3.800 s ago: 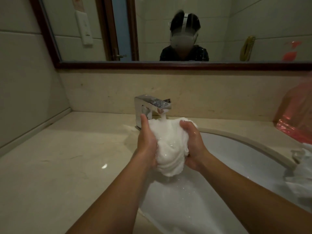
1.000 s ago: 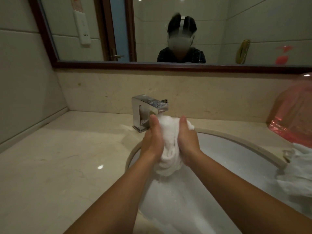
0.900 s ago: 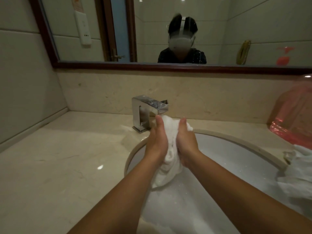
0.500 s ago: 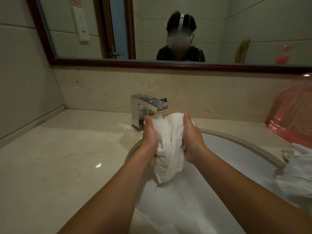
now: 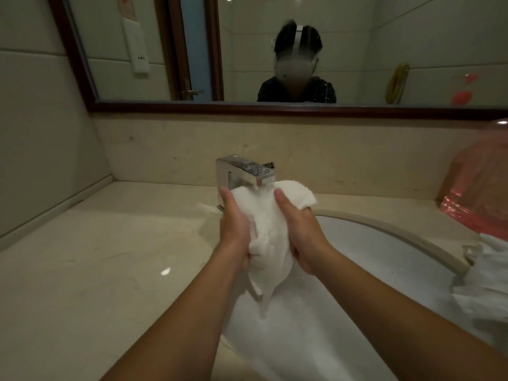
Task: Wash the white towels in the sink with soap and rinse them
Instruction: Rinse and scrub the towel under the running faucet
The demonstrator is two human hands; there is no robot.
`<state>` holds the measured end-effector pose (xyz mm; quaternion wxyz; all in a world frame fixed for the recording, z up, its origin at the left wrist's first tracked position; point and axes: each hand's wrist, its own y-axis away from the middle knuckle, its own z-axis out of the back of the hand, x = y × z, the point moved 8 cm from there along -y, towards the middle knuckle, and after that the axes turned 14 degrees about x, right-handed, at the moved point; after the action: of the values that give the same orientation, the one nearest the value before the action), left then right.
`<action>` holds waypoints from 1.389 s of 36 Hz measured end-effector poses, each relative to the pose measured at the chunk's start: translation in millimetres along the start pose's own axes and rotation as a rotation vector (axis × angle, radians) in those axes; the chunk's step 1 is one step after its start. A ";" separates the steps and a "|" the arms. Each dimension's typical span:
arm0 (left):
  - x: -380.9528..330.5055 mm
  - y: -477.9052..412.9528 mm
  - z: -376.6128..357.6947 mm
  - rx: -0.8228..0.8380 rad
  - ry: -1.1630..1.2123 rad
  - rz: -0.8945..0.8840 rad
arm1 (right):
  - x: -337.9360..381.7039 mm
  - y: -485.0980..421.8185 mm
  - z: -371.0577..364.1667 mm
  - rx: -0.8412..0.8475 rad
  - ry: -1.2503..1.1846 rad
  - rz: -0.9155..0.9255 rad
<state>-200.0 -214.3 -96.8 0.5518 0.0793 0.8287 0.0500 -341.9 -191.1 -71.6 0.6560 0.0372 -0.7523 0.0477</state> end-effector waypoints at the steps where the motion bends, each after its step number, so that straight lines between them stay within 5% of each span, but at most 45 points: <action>1: 3.7 -5.3 -0.9 0.024 -0.051 0.003 | -0.8 0.9 -0.1 -0.013 0.053 0.001; 8: 0.9 3.6 -7.0 0.022 -0.204 0.013 | 13.6 11.7 -4.7 -0.022 0.209 0.052; 13: 10.4 0.8 6.3 -0.027 -0.058 0.092 | -0.1 14.5 1.3 -0.109 -0.190 -0.083; 17: -17.2 28.1 -4.6 -0.094 -0.175 -0.016 | -16.2 17.6 6.6 -0.203 -0.371 -0.174; 20: -26.9 31.0 -8.0 -0.131 -0.344 -0.121 | -14.7 14.7 3.3 -0.133 -0.348 -0.179; 25: -13.0 28.1 -19.8 -0.020 -0.434 -0.045 | -26.0 12.1 -13.2 -0.061 -0.183 -0.243; 38: -33.7 47.3 -31.6 -0.109 -0.427 -0.281 | 3.2 25.6 4.8 -0.452 0.011 -0.036; 50: -36.9 42.9 -24.8 -0.160 -0.438 -0.293 | 10.6 15.8 16.9 -0.392 0.108 -0.006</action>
<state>-205.6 -178.9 -46.5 0.7238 -0.0763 0.6855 0.0166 -361.9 -177.4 -63.7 0.6903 -0.0914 -0.7107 -0.0998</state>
